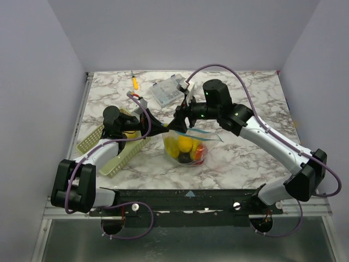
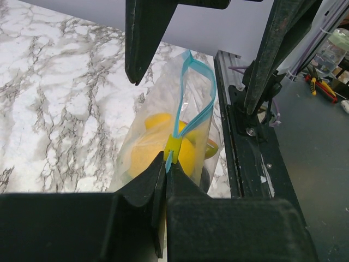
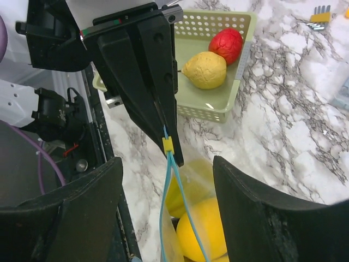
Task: Place the food in the zip-top bag and seal the zipper
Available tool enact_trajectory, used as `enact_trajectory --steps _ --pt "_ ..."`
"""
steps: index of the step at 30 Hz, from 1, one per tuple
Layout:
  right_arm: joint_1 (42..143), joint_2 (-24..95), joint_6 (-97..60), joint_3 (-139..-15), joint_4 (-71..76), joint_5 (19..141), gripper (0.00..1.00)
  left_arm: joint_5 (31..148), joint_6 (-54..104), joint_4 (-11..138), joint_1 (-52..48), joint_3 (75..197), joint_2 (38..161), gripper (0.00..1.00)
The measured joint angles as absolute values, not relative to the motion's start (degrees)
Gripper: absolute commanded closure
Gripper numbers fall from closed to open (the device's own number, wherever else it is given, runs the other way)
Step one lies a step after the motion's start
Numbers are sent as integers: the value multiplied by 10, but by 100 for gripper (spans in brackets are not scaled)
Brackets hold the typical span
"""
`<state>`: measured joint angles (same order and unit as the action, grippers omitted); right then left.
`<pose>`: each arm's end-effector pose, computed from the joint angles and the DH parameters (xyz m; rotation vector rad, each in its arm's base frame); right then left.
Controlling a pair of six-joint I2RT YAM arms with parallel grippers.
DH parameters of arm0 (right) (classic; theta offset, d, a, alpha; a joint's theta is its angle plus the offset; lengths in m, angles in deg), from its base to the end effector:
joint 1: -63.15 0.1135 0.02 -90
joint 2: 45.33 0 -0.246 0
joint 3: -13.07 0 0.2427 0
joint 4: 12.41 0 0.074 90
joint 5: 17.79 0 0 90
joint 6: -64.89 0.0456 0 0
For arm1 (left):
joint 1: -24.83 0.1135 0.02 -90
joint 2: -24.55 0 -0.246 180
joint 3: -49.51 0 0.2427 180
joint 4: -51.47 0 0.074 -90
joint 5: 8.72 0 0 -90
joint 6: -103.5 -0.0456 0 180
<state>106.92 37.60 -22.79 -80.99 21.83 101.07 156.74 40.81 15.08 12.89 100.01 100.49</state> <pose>0.2250 0.2460 0.3598 -1.0437 1.7810 1.0080 0.2485 -0.0977 0.2641 0.9929 1.3933 -1.4176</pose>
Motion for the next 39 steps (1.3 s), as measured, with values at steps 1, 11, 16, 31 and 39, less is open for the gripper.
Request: enact_trajectory --steps 1,11,16,31,39 --pt "1069 380 -228 -814 219 1015 33 1567 408 151 129 1000 1005 100" --pt "1080 431 -252 -849 239 1032 58 1567 412 153 129 1000 1004 100" --pt "1084 453 -265 -860 253 1032 70 1567 413 153 129 1000 1004 100" --pt "1088 454 -284 -858 252 1012 100 1546 369 237 135 1016 998 100" --pt "1088 412 -289 -804 248 972 100 1515 301 341 138 1028 989 100"
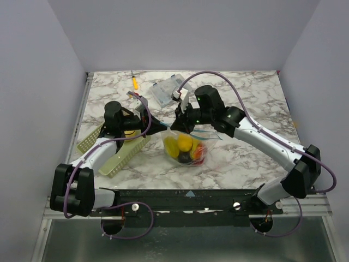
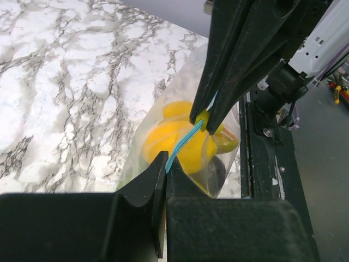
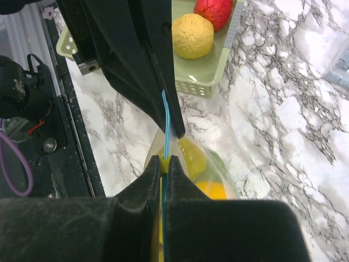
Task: Place the food in the zip-top bag and seal the zipper
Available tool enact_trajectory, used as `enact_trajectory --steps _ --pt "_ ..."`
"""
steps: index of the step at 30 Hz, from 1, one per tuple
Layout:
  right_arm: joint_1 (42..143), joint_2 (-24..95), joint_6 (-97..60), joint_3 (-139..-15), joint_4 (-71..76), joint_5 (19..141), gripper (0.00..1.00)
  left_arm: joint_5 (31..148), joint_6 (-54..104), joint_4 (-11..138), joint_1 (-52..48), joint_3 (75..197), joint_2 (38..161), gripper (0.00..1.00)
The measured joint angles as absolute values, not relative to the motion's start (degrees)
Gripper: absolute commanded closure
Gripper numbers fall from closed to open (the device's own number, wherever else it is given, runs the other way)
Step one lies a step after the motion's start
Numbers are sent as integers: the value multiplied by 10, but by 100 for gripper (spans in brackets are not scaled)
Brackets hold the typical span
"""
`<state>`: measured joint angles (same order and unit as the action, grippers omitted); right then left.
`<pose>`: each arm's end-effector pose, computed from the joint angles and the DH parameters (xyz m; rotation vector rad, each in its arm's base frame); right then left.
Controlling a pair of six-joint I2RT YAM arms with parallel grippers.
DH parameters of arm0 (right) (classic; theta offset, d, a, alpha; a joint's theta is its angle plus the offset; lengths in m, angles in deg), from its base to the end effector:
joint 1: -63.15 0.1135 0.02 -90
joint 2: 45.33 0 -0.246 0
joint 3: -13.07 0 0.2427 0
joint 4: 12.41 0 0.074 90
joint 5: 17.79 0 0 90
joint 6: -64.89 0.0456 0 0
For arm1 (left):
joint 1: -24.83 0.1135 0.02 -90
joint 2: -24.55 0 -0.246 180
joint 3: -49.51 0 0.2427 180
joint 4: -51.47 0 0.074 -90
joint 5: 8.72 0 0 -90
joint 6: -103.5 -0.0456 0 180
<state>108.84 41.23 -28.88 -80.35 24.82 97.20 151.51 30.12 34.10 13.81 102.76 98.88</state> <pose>0.2277 0.2608 0.3297 -1.1511 1.8444 0.8885 0.2561 -0.0936 0.2573 0.9022 1.5263 -1.3423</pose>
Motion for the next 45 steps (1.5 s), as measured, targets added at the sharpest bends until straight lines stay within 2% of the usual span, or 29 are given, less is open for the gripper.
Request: enact_trajectory --steps 7,19,45 --pt "1088 363 -289 -769 265 945 100 1499 275 372 150 1028 978 100" --pt "1088 207 -272 -680 320 881 100 1491 265 386 161 1028 977 100" --pt "1088 35 -220 -633 442 808 100 1477 244 415 174 1028 970 100"
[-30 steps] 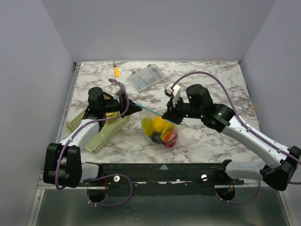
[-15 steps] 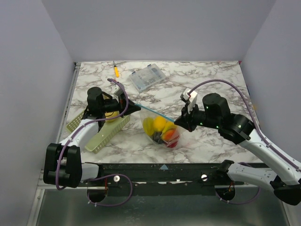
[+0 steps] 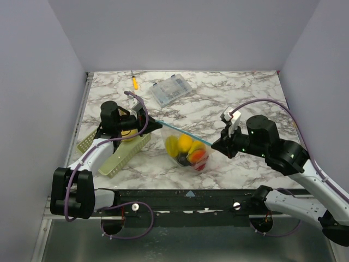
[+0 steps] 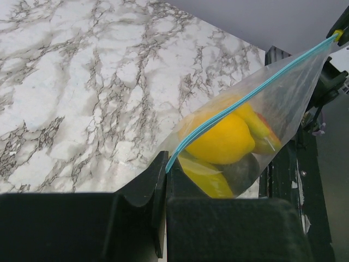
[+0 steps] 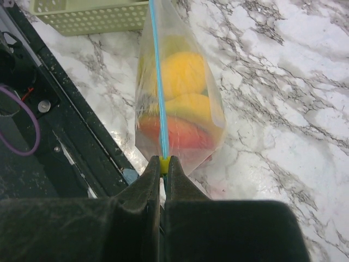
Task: Place the food in the zip-top bag and seal the zipper
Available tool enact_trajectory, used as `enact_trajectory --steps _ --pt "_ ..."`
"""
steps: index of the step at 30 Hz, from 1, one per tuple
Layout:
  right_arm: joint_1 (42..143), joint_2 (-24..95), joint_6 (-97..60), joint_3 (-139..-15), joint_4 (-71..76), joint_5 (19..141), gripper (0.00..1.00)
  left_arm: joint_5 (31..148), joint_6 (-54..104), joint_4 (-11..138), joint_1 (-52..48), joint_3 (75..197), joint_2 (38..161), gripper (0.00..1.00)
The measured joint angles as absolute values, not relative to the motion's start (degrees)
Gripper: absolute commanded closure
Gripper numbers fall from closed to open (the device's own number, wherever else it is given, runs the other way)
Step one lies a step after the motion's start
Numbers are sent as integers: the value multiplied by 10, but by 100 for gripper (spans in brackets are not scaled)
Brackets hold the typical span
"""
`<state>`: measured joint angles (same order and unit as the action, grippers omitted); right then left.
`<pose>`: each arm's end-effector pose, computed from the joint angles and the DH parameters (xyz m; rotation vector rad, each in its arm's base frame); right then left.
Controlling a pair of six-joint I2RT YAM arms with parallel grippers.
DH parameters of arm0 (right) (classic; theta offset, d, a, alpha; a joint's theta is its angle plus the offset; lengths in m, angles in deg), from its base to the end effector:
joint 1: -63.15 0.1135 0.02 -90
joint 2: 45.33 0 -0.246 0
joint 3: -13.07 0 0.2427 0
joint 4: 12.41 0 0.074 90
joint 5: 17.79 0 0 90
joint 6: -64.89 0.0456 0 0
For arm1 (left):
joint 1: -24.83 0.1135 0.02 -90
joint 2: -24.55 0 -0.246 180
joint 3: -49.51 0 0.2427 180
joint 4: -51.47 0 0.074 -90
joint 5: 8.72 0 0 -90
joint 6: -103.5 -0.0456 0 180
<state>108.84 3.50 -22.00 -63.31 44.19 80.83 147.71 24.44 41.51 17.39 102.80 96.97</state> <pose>0.1190 0.1317 0.3531 -0.8657 1.9600 0.6673 0.2584 -0.0759 0.2538 0.8226 1.5876 -1.2218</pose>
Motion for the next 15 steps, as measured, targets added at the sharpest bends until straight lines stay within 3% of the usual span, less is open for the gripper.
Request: enact_trajectory --steps 3,7,10,15 --pt "1088 28 -218 -633 444 804 96 1480 244 417 173 1028 968 100" --pt "1088 28 -209 -633 446 800 64 1486 247 414 173 1028 968 100" --pt "1088 48 -201 -646 454 800 46 1486 259 401 180 1028 968 100" --pt "1088 140 -198 -710 448 810 41 1486 270 383 185 1028 968 100"
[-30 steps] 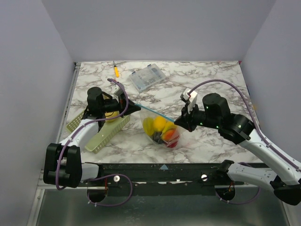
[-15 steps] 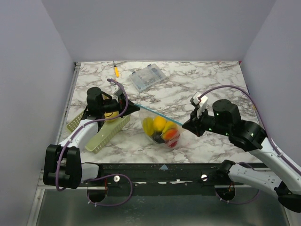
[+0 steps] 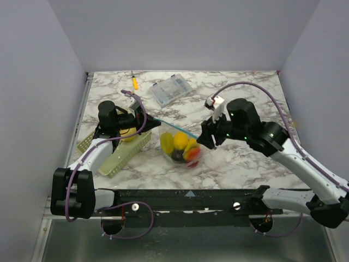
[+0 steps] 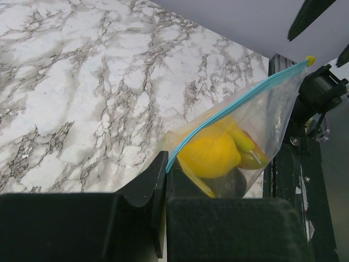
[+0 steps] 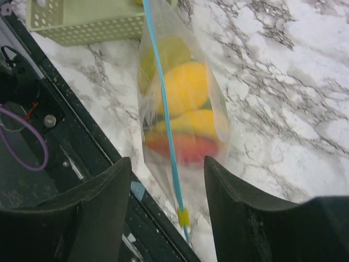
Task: Place the food in the zip-top bag and seal the zipper
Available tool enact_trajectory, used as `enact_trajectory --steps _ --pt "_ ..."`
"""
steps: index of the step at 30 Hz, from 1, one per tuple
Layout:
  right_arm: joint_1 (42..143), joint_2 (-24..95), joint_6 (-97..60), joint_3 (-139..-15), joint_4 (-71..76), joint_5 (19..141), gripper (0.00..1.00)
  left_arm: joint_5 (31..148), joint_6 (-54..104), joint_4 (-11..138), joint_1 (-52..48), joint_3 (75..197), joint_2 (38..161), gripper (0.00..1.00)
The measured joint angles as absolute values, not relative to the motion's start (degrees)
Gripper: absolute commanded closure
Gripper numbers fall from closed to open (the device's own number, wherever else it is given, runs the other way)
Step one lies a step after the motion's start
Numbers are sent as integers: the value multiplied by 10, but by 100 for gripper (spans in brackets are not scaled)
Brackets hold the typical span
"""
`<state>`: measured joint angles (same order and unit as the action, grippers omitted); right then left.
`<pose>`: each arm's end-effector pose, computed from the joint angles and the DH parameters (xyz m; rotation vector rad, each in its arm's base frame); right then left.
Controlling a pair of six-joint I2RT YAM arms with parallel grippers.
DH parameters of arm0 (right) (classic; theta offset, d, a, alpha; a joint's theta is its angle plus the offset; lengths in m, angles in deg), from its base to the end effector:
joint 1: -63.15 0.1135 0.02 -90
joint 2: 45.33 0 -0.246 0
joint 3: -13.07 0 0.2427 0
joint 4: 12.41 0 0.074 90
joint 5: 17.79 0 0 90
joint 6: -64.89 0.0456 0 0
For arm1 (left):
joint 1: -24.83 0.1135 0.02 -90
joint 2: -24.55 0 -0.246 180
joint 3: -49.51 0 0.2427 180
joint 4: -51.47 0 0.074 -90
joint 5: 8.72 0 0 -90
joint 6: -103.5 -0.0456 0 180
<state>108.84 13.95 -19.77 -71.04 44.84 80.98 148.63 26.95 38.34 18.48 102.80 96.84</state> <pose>0.1453 0.1588 0.3631 -0.8481 2.0385 0.6748 0.2594 -0.0712 0.2595 0.8118 1.5616 -1.2240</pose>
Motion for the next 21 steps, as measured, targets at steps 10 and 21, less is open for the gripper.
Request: enact_trajectory --steps 10,21 --pt "1096 319 -202 -795 409 851 48 1488 280 378 184 1028 968 100" --pt "1100 350 -170 -796 345 846 75 1498 295 376 183 1028 969 100"
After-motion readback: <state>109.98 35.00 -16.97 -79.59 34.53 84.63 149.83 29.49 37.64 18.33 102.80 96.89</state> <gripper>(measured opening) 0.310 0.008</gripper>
